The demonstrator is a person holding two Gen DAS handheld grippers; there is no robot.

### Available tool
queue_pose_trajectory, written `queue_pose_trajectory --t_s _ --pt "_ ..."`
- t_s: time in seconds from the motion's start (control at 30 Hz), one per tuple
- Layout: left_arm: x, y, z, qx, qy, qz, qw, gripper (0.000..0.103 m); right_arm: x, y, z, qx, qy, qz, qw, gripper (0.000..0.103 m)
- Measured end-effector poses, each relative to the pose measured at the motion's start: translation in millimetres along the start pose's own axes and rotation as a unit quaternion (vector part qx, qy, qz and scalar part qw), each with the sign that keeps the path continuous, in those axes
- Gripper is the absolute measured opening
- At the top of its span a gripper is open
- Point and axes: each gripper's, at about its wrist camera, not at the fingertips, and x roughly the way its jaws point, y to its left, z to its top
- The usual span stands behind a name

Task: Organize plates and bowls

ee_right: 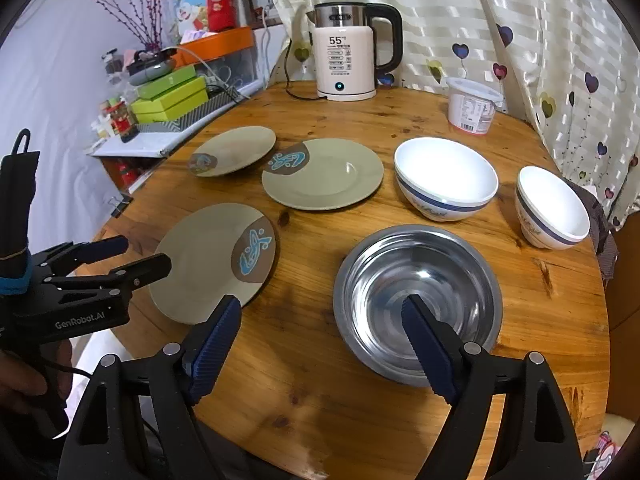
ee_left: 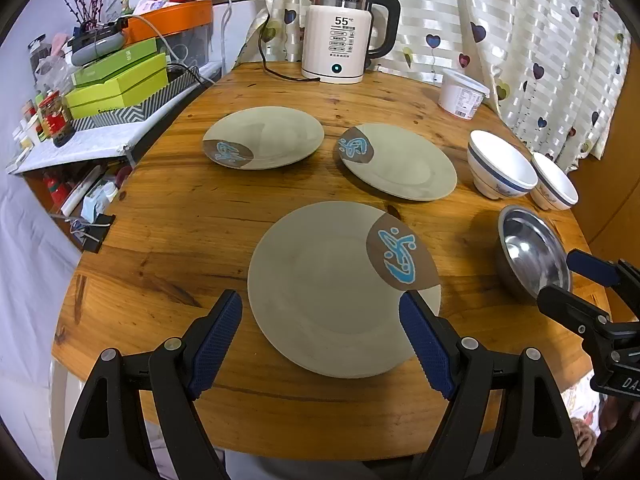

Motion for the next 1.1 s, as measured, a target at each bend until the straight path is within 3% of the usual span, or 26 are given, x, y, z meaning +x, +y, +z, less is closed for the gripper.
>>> queue_pose_trajectory --t_s 0.8,1.1 --pt "3 29 14 -0.024 -0.018 -0.009 0.9995 0.081 22 13 27 0.009 0.018 0.044 0.999 0.068" --pt "9 43 26 -0.017 -0.021 -0.006 0.9996 0.081 37 31 52 -0.017 0.021 0.087 0.996 0.066"
